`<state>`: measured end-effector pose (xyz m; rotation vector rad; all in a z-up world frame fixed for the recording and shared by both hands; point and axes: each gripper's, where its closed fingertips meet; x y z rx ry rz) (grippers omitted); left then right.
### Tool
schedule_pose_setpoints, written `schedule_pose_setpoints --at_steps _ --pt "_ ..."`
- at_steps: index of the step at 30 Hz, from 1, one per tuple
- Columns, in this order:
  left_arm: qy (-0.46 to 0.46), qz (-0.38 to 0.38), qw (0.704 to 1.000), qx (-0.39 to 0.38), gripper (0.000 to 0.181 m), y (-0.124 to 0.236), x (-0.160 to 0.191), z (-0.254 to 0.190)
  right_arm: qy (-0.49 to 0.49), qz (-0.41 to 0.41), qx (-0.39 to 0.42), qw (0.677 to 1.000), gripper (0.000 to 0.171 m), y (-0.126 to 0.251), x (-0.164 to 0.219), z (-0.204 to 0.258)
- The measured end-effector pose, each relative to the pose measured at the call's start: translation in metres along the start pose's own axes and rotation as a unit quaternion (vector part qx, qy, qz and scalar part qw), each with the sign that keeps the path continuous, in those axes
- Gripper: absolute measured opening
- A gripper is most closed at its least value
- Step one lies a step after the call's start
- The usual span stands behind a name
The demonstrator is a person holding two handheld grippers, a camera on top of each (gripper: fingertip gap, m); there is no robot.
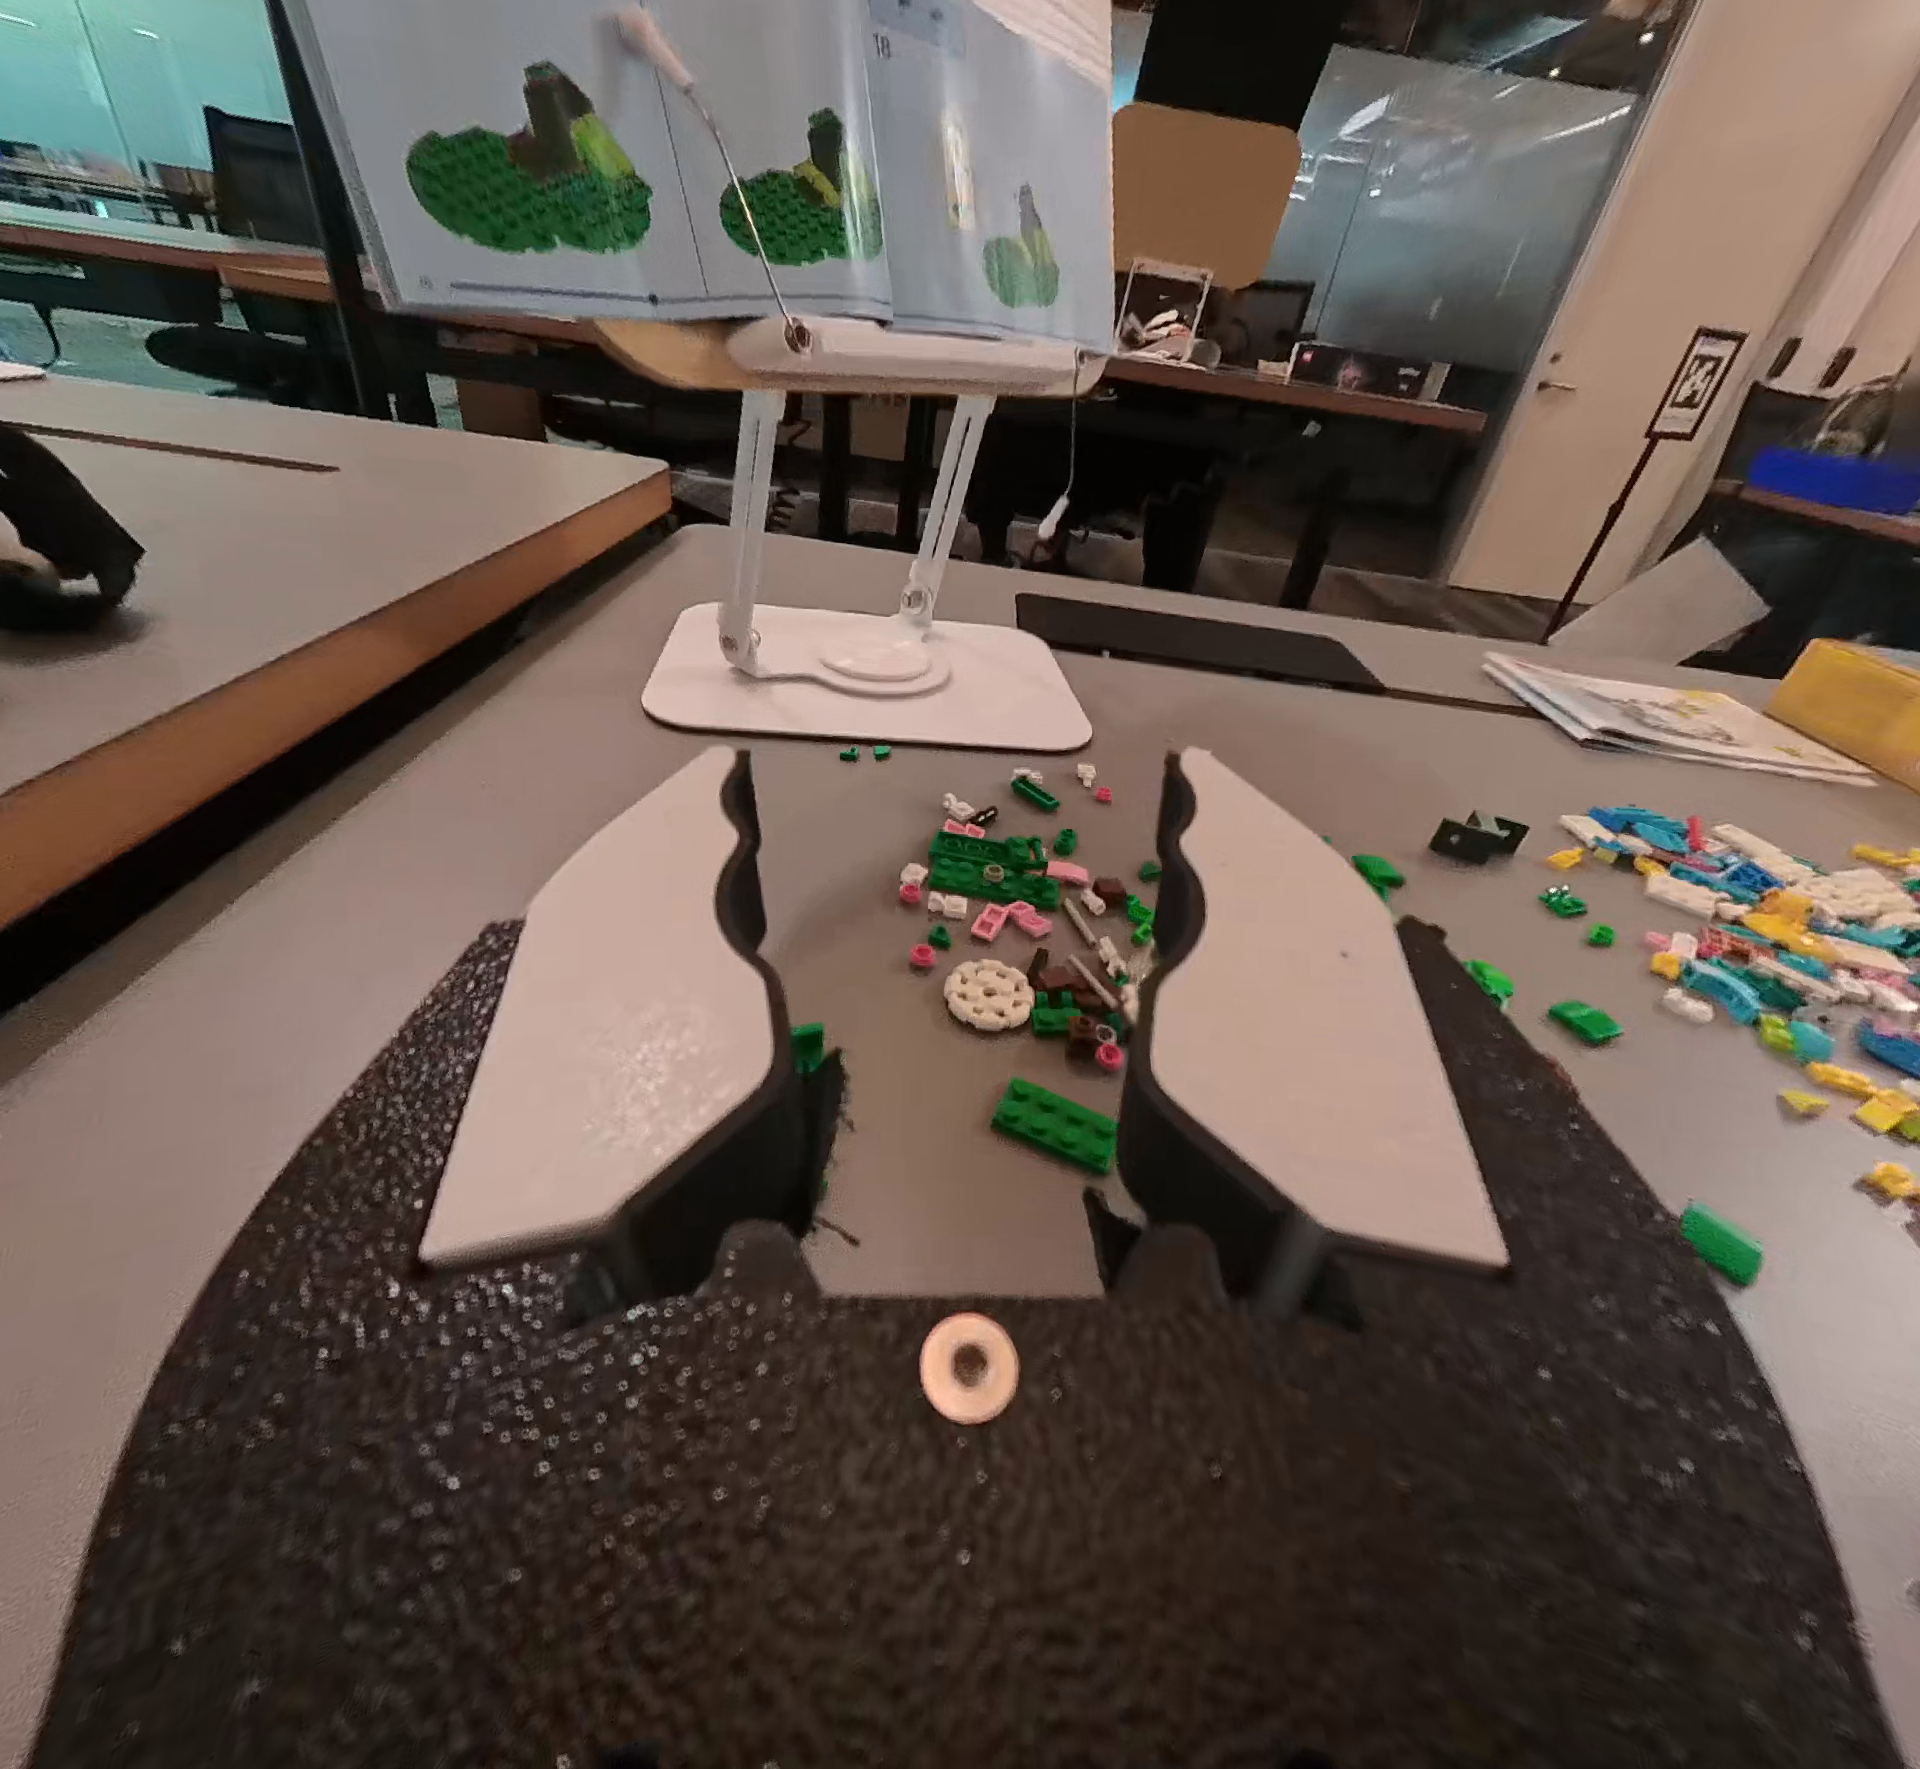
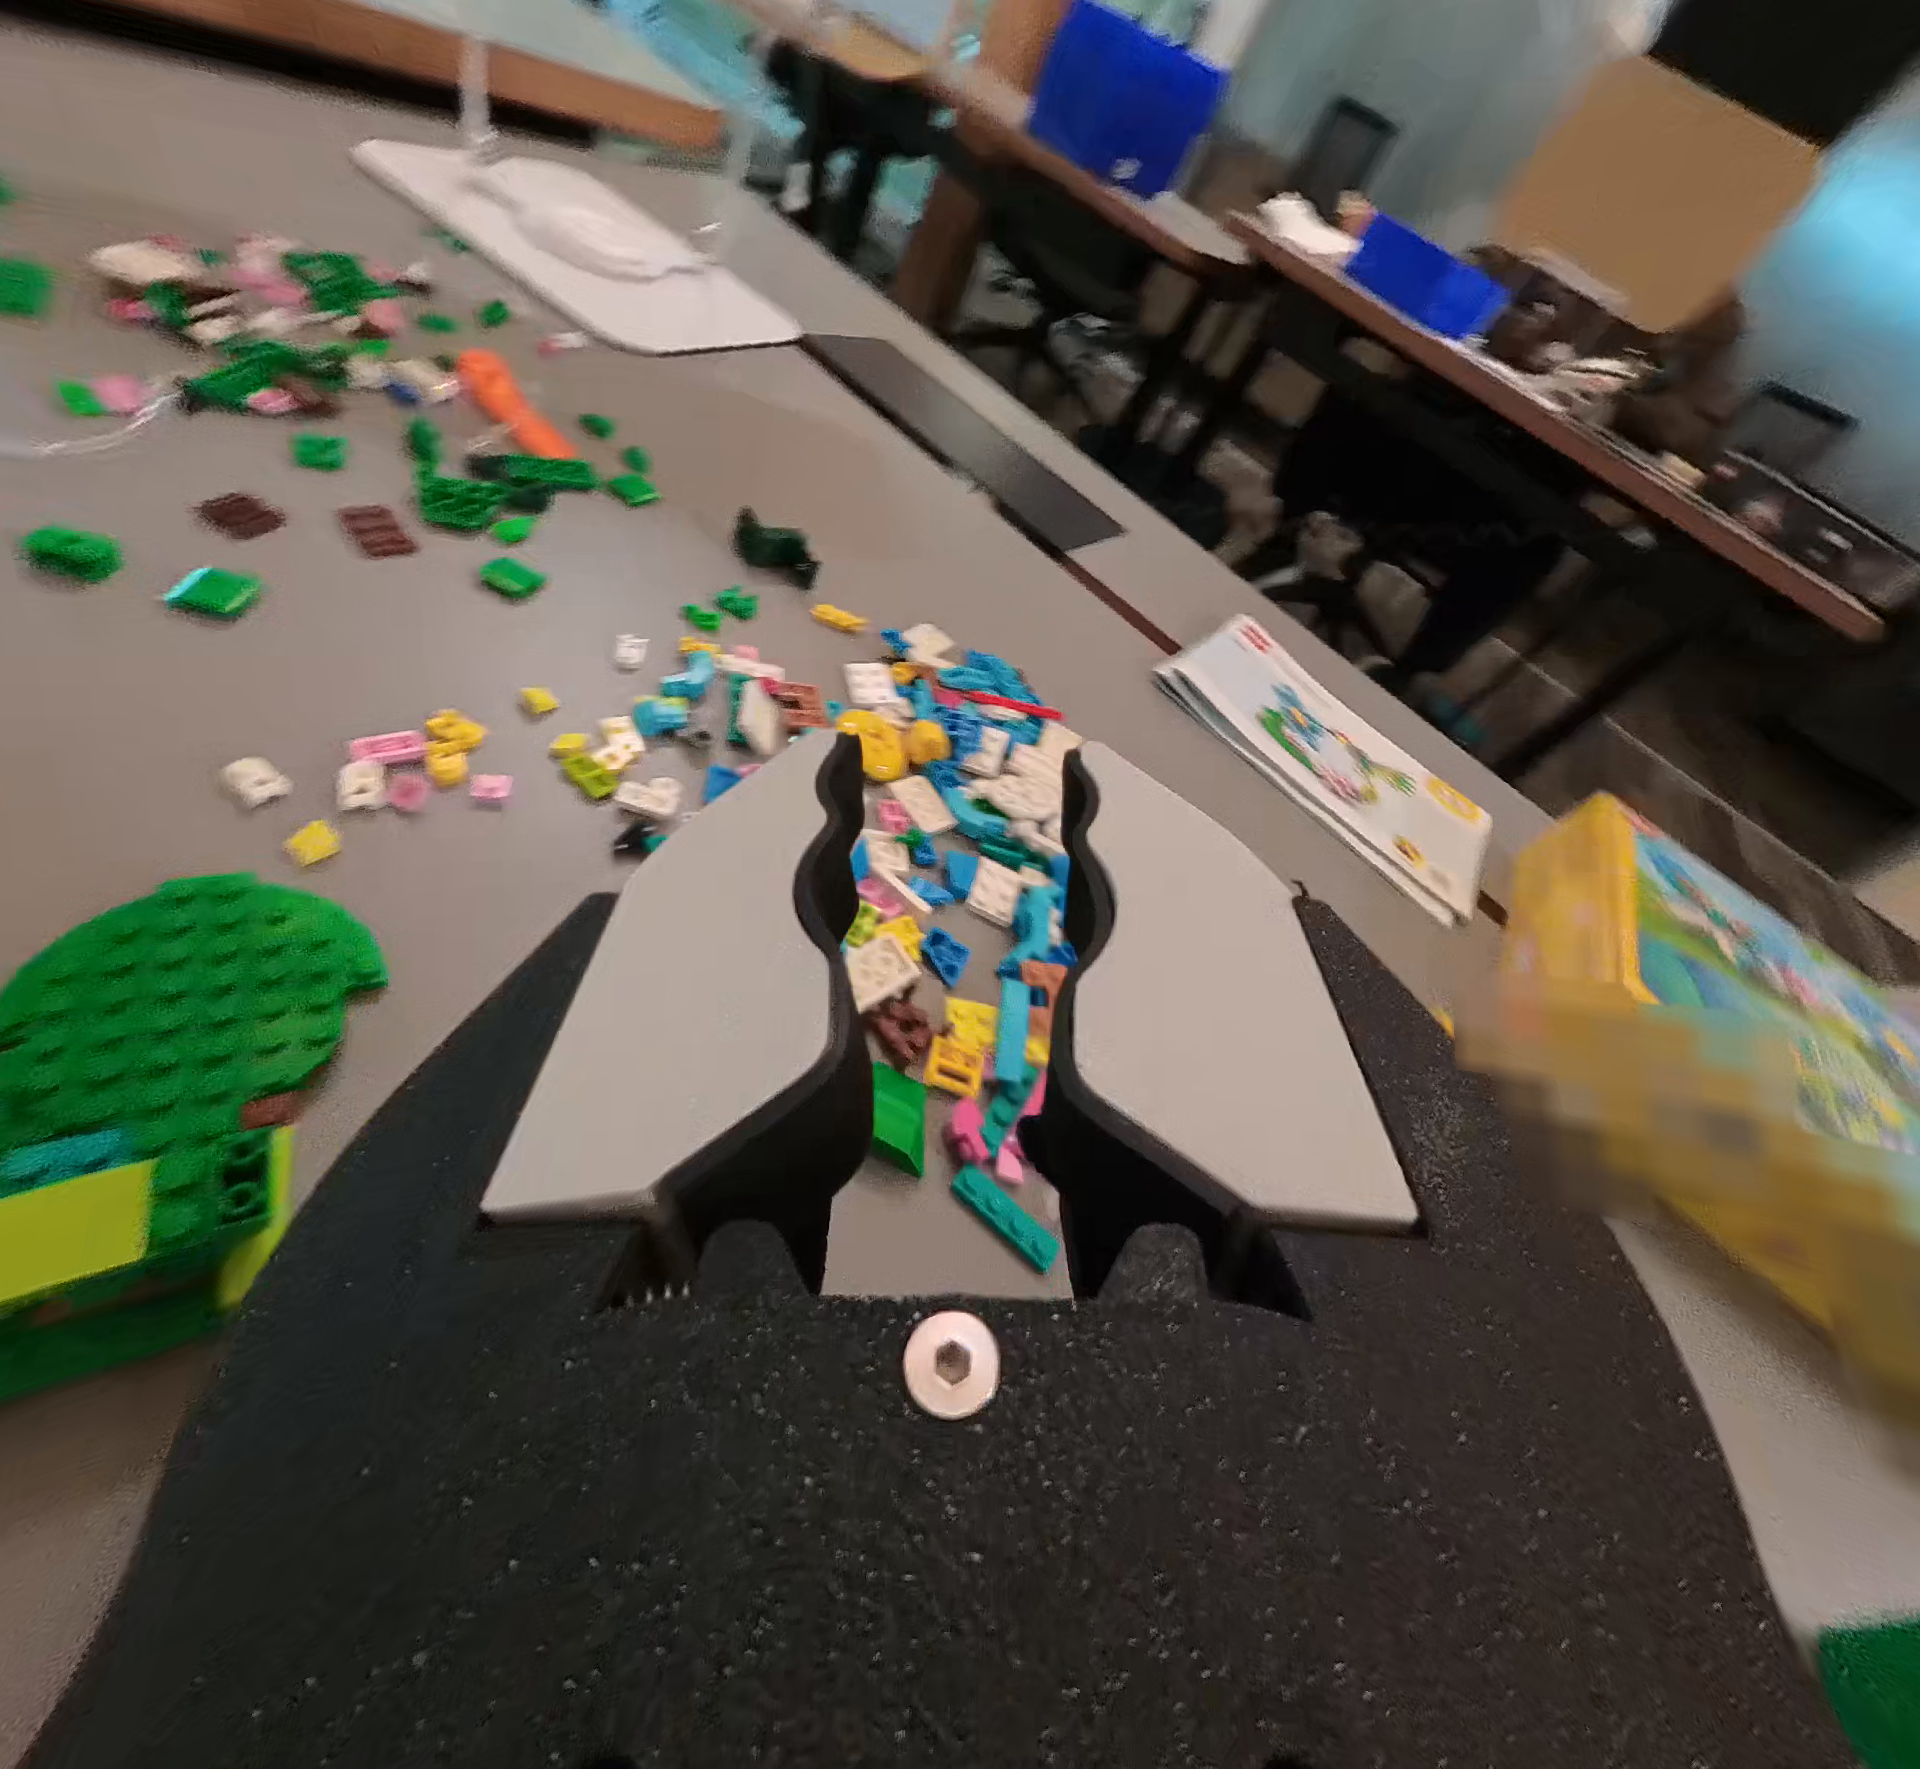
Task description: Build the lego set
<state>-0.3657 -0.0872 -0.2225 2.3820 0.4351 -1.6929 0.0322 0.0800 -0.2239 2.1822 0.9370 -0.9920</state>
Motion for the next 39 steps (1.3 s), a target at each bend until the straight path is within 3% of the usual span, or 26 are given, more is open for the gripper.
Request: schedule_pose_setpoints --at_steps 4,6,10,15,19,25,31,33,39 --pt "-0.022 0.001 1.000 -0.002 0.071 0.002 0.017 0.005 -0.063 -0.009 0.125 0.990 0.036 0.016 0.038 -0.024" --pt "-0.026 -0.003 1.000 0.008 0.070 0.002 0.015 0.001 -0.069 0.002 0.150 0.986 0.033 0.020 0.055 -0.028" --pt "-0.042 -0.005 0.999 0.026 0.068 -0.001 0.018 -0.010 -0.101 -0.020 0.078 0.992 0.031 0.006 0.040 -0.016" --pt "-0.041 0.011 0.996 0.083 0.067 -0.008 0.028 -0.044 -0.014 0.053 -0.126 0.991 0.025 -0.075 0.019 0.036" --pt "-0.097 0.026 0.989 0.104 0.067 -0.010 0.038 -0.062 0.053 0.086 -0.191 0.976 0.010 -0.146 0.006 0.050" --pt "-0.149 0.034 0.981 0.122 0.067 -0.008 0.045 -0.073 0.078 0.157 -0.287 0.942 0.021 -0.217 0.019 0.075" --pt "-0.157 0.047 0.976 0.142 0.067 -0.009 0.051 -0.079 0.083 0.199 -0.325 0.921 0.020 -0.244 0.030 0.078" --pt "-0.160 0.053 0.974 0.149 0.068 -0.010 0.054 -0.082 0.082 0.201 -0.335 0.917 0.005 -0.247 0.030 0.077" --pt "-0.190 0.059 0.965 0.172 0.067 -0.008 0.060 -0.093 0.082 0.149 -0.332 0.928 0.004 -0.227 -0.002 0.072"
Point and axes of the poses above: each gripper's, where its closed fingertips meet, y back along the fingers, x out of its underside, z = x × y across the jaws, and after that the axes turned 12 degrees about y, right-handed
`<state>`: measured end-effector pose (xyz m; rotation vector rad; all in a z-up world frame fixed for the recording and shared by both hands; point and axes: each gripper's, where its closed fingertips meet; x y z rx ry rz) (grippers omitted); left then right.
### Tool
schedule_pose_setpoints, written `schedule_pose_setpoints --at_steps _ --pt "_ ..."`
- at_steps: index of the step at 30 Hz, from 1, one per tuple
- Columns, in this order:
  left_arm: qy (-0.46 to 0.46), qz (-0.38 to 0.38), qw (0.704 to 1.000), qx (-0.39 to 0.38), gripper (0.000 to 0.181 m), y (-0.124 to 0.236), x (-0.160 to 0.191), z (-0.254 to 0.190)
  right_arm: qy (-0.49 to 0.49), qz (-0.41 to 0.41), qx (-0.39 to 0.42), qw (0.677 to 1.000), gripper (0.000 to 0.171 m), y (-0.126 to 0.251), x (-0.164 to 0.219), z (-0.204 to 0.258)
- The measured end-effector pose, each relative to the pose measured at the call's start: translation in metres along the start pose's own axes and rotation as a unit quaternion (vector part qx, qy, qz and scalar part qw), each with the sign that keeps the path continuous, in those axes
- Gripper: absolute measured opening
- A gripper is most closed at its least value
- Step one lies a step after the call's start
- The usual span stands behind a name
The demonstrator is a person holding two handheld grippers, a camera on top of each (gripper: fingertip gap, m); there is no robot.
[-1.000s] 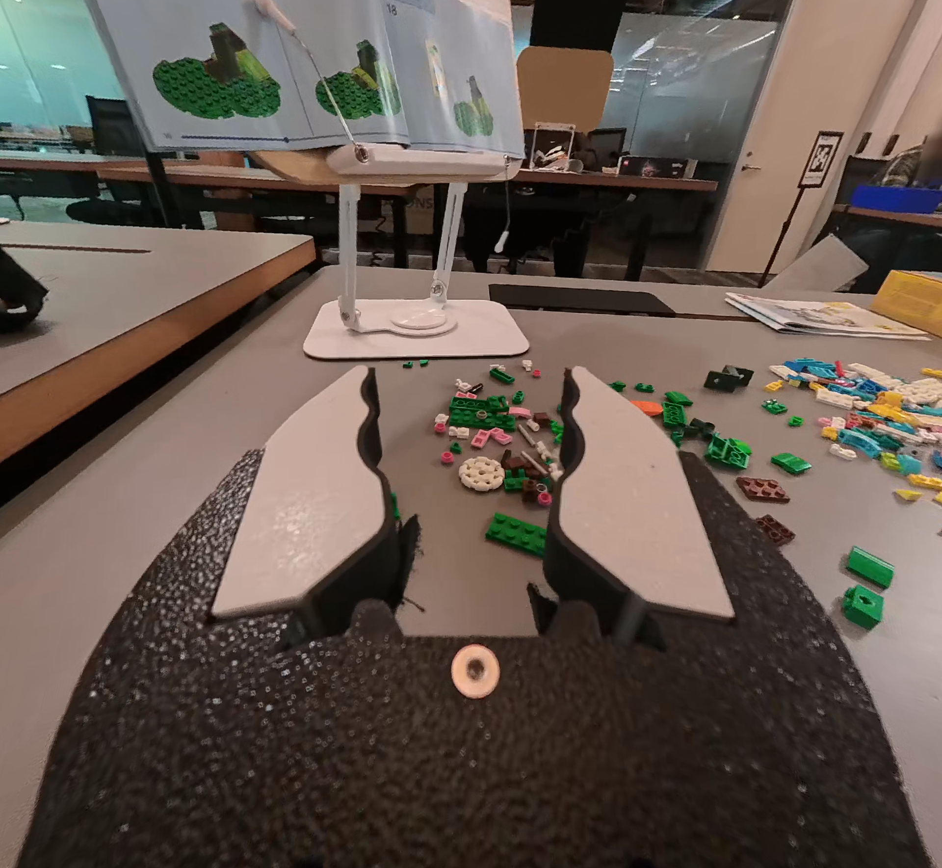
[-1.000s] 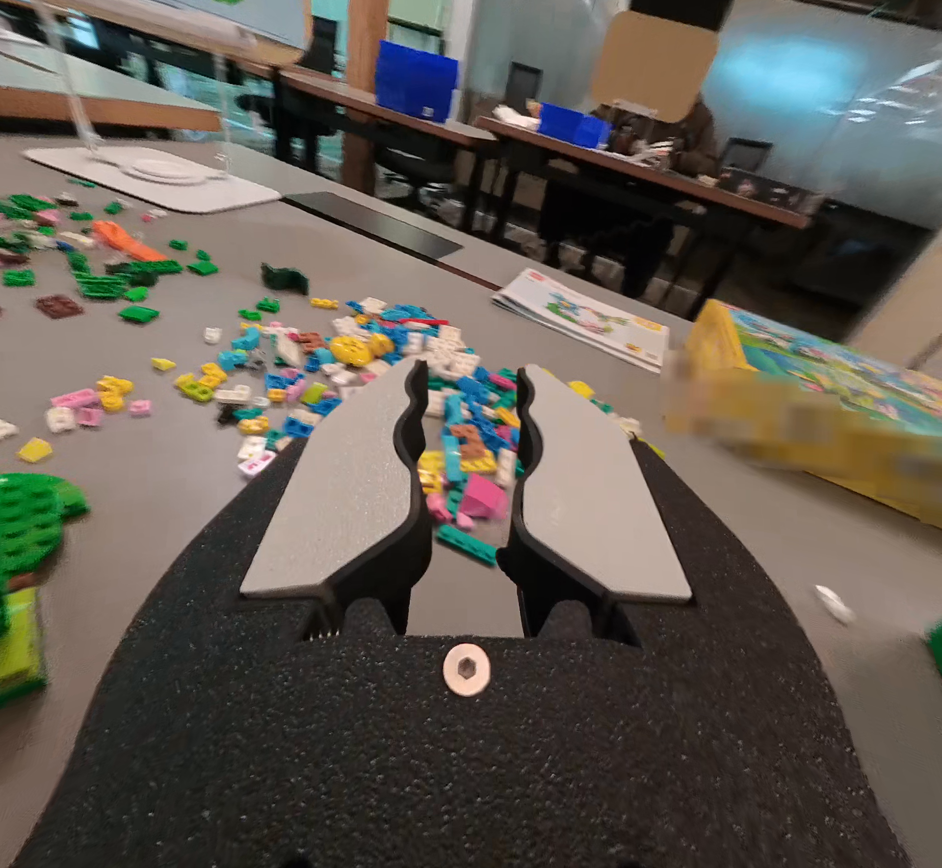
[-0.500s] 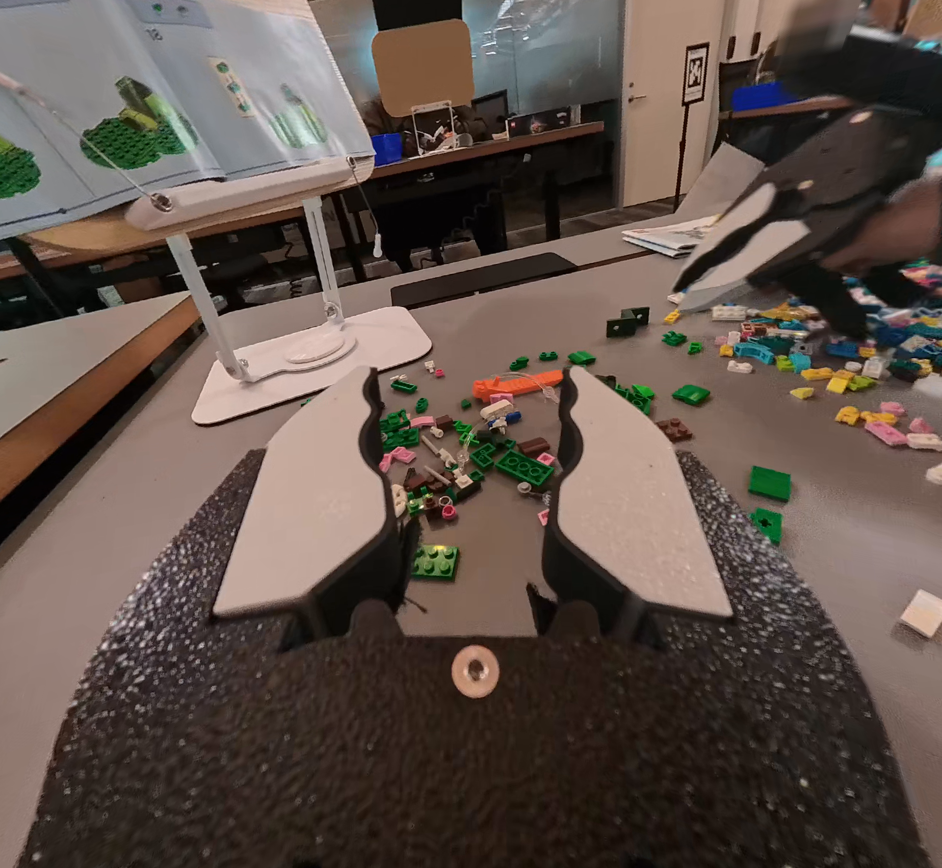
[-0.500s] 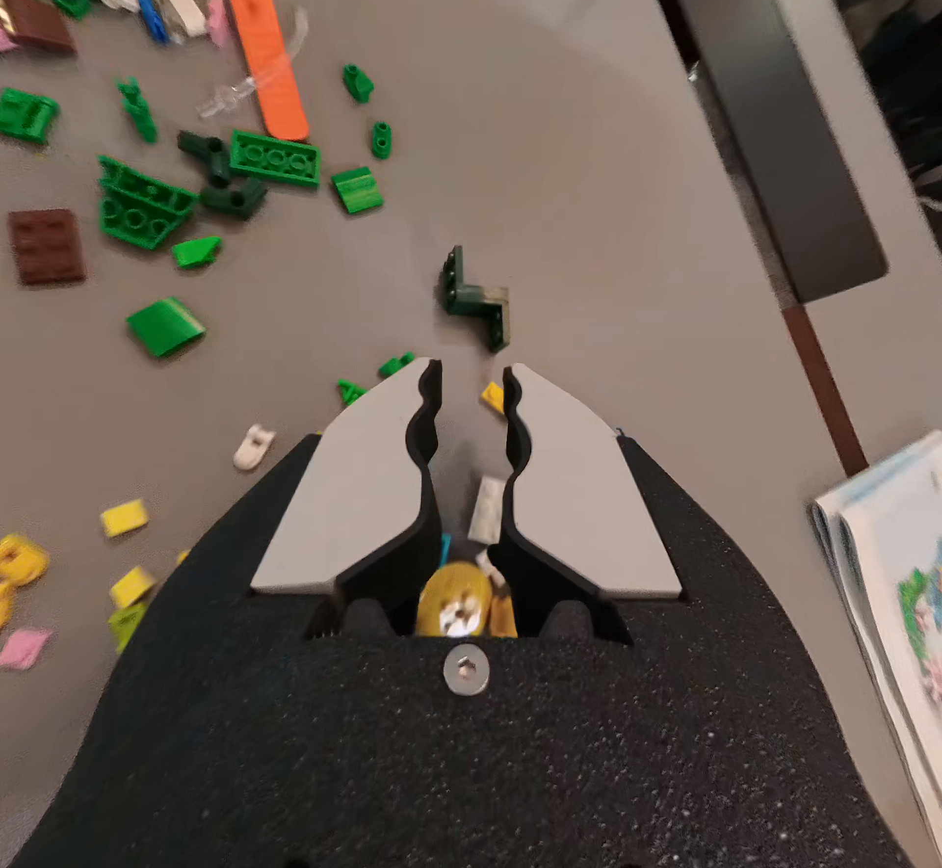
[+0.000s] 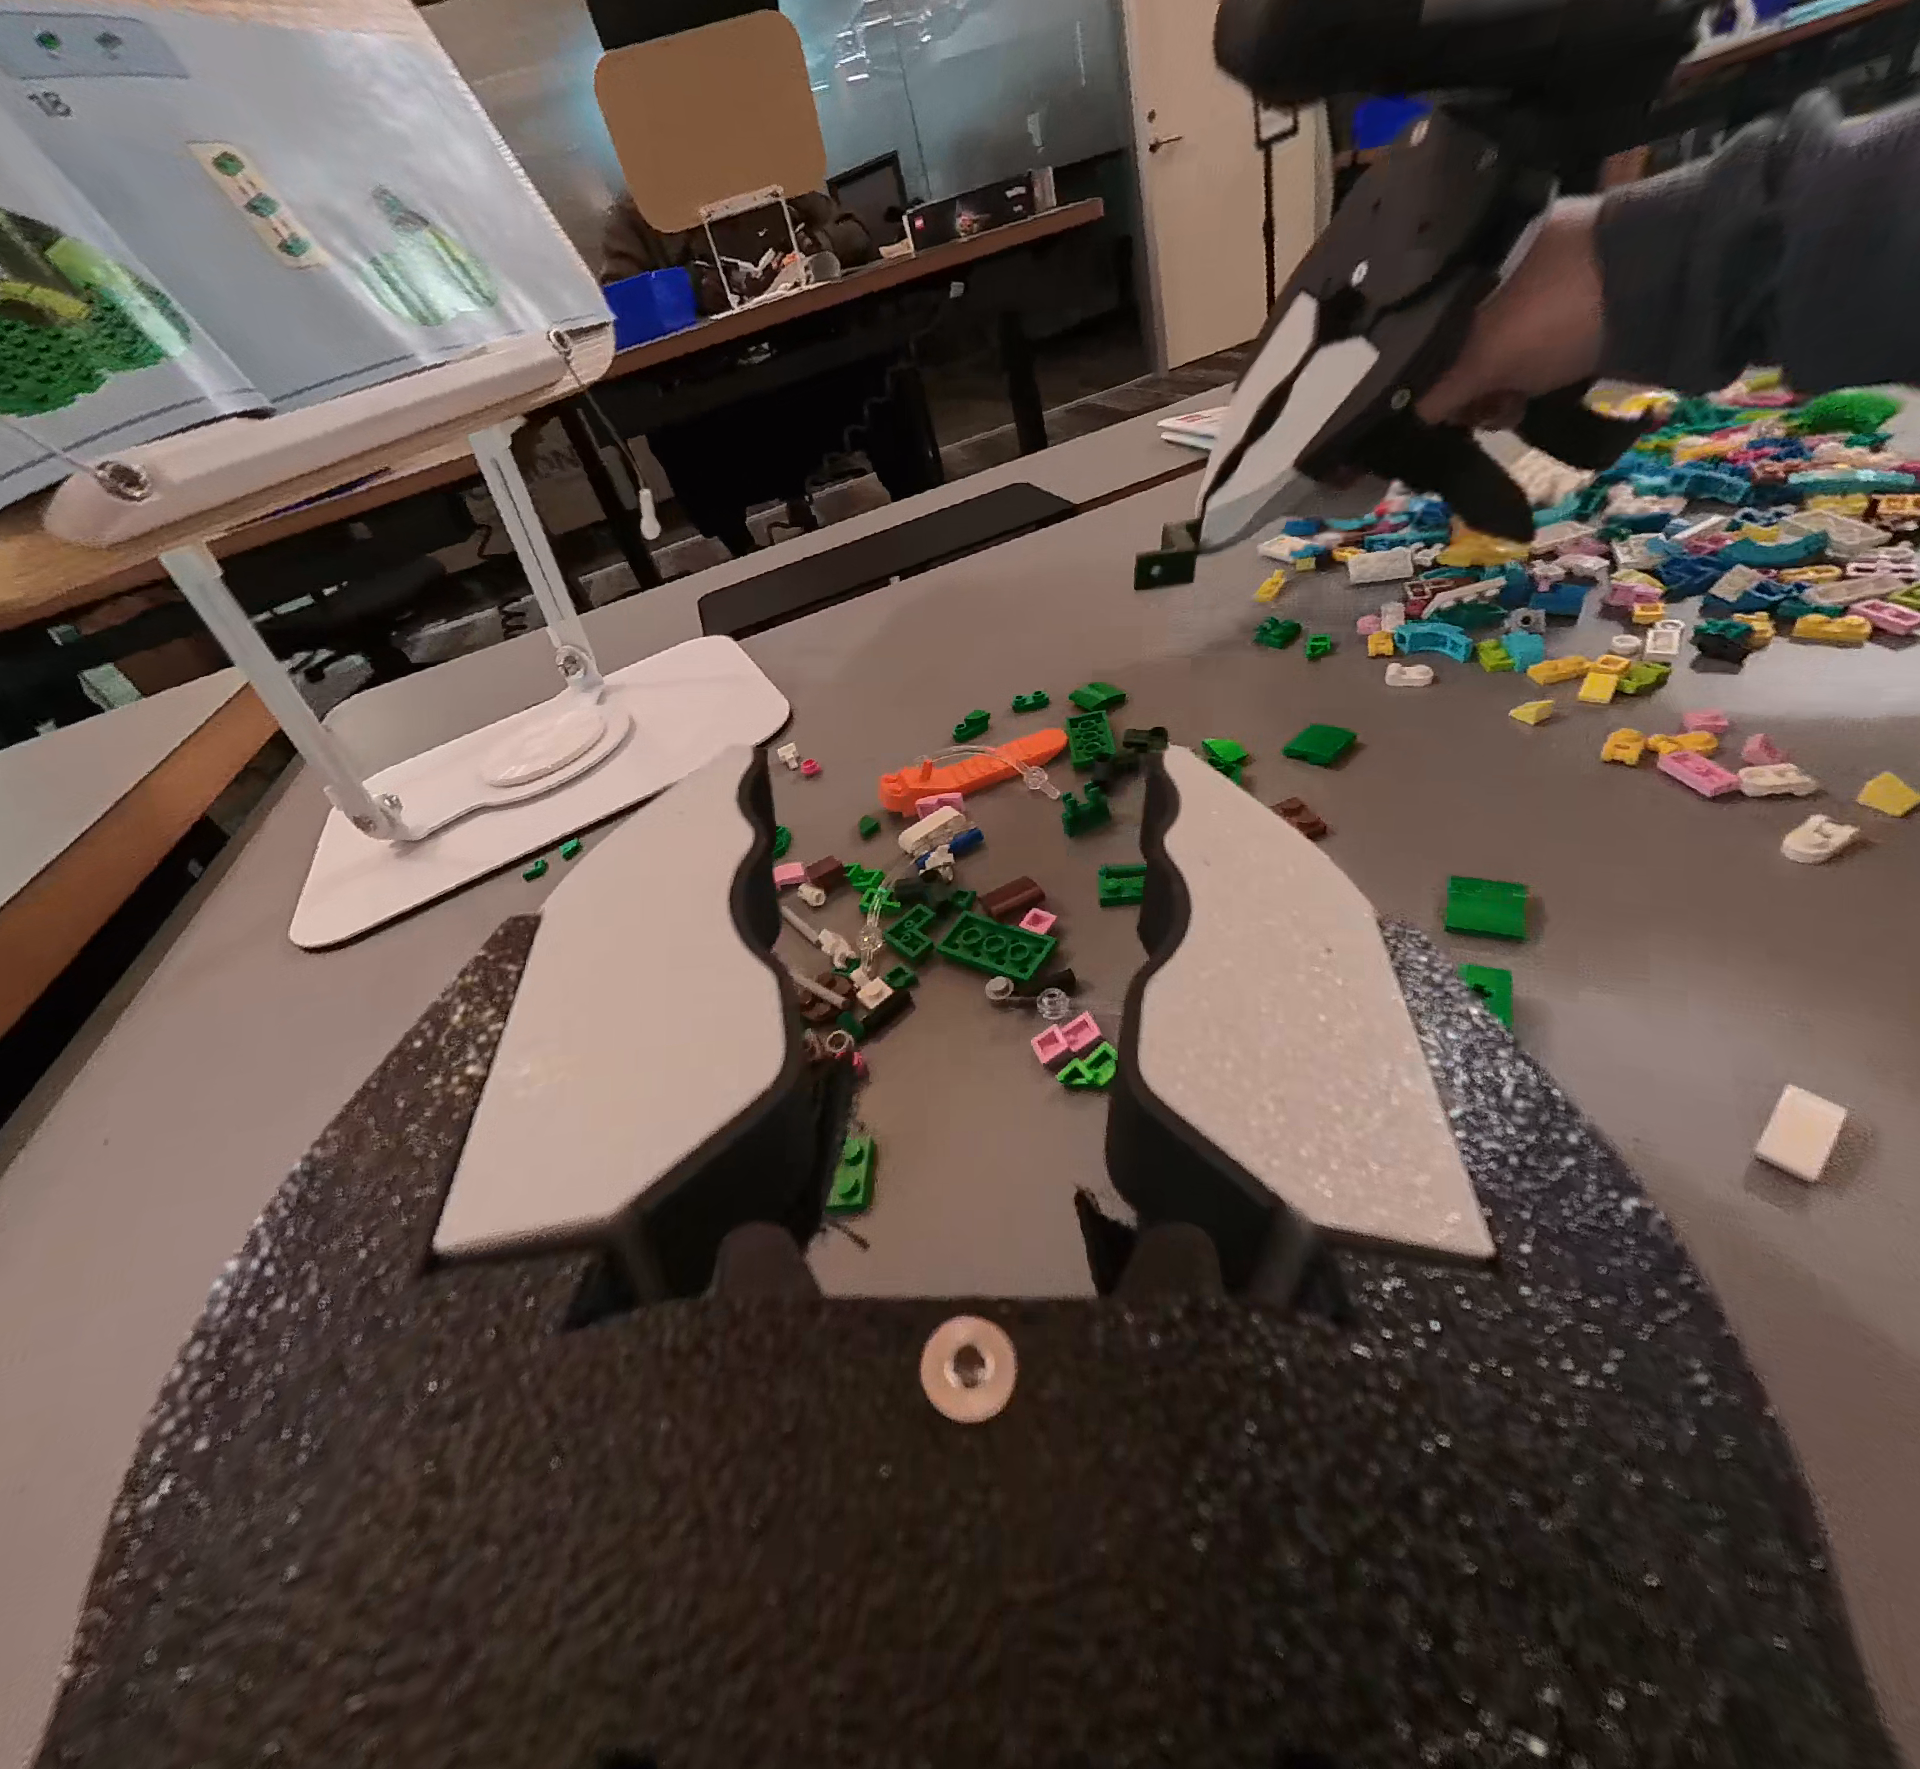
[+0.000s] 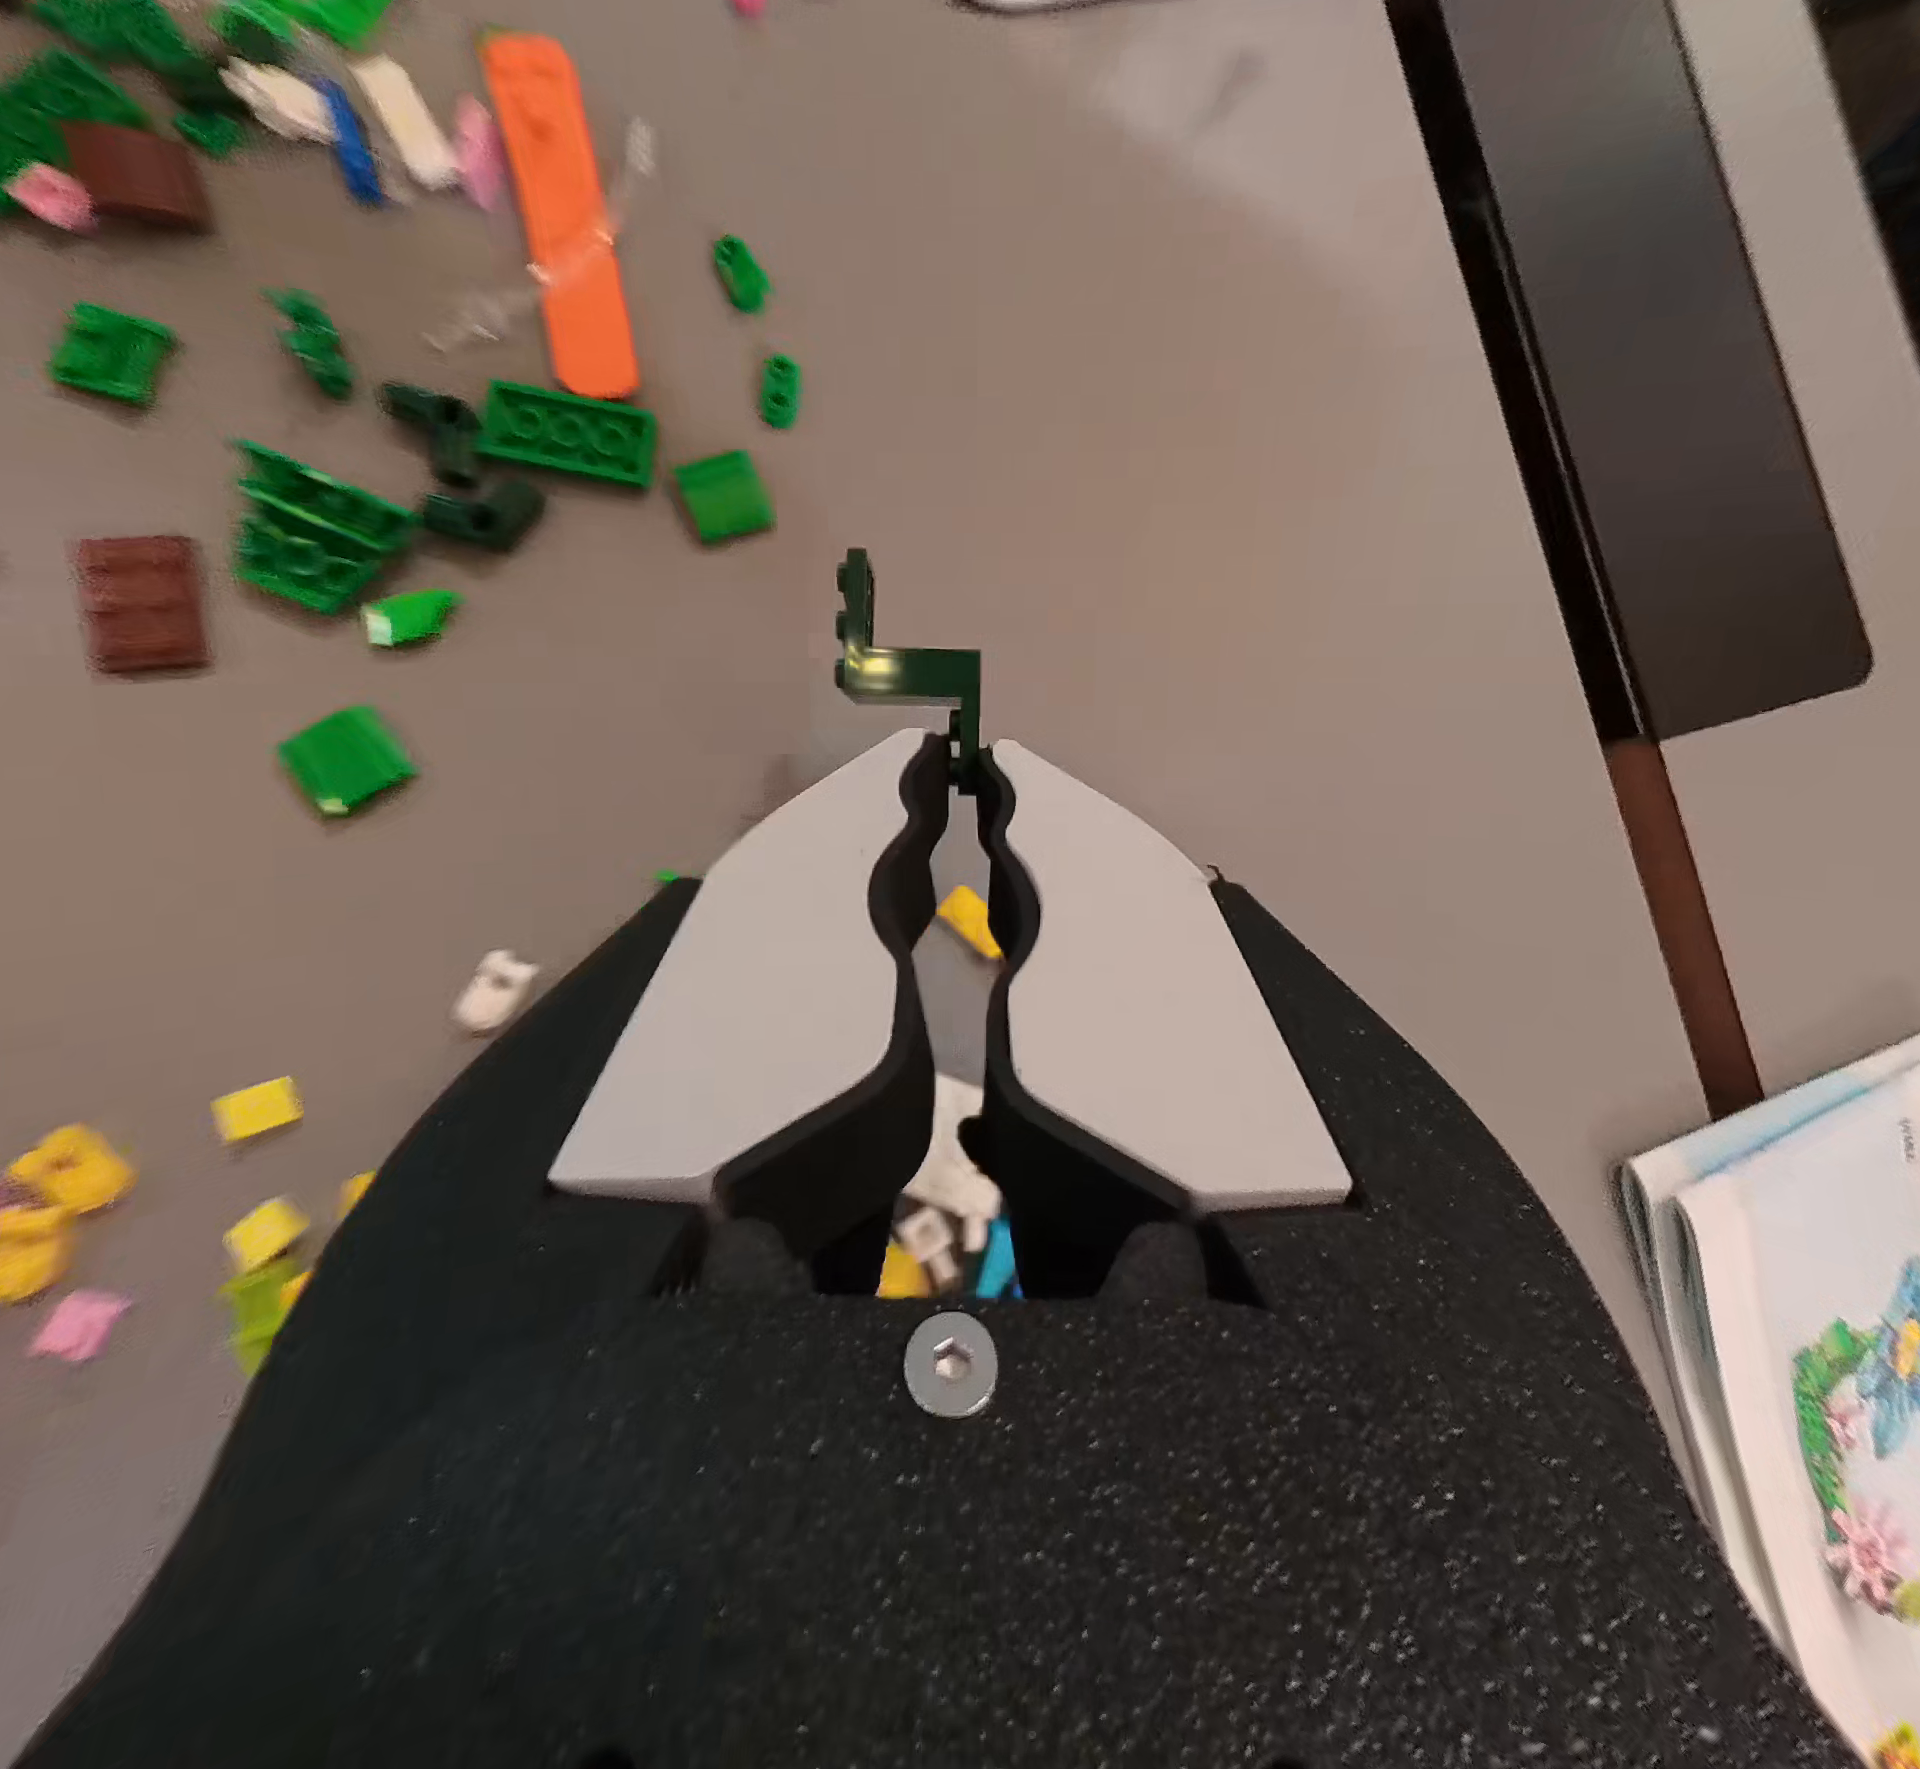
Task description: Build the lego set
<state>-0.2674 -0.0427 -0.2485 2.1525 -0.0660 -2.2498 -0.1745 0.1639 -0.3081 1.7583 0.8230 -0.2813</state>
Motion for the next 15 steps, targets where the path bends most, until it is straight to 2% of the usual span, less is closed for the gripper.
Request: schedule_pose_setpoints --at_steps 6,10,12,15 --pt "-0.081 -0.001 0.997 0.019 0.064 -0.001 -0.001 -0.025 0.008 -0.087 0.033 0.996 0.004 0.061 -0.038 0.050" --pt "-0.154 -0.019 0.987 0.048 0.062 0.001 -0.005 -0.051 -0.009 -0.113 0.017 0.993 0.004 0.090 -0.033 0.096" --pt "-0.210 -0.055 0.972 0.085 0.056 0.007 -0.012 -0.077 -0.016 -0.114 0.004 0.993 0.004 0.096 -0.021 0.109" --pt "-0.282 -0.092 0.949 0.102 0.050 0.010 -0.015 -0.109 -0.048 -0.138 -0.015 0.989 0.004 0.100 -0.007 0.123"
Point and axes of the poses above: each gripper's, where its closed fingertips meet, y back along the fingers, x out of its underside, z = x × y across the jaws, and after that the axes turned 12 degrees about y, right-handed
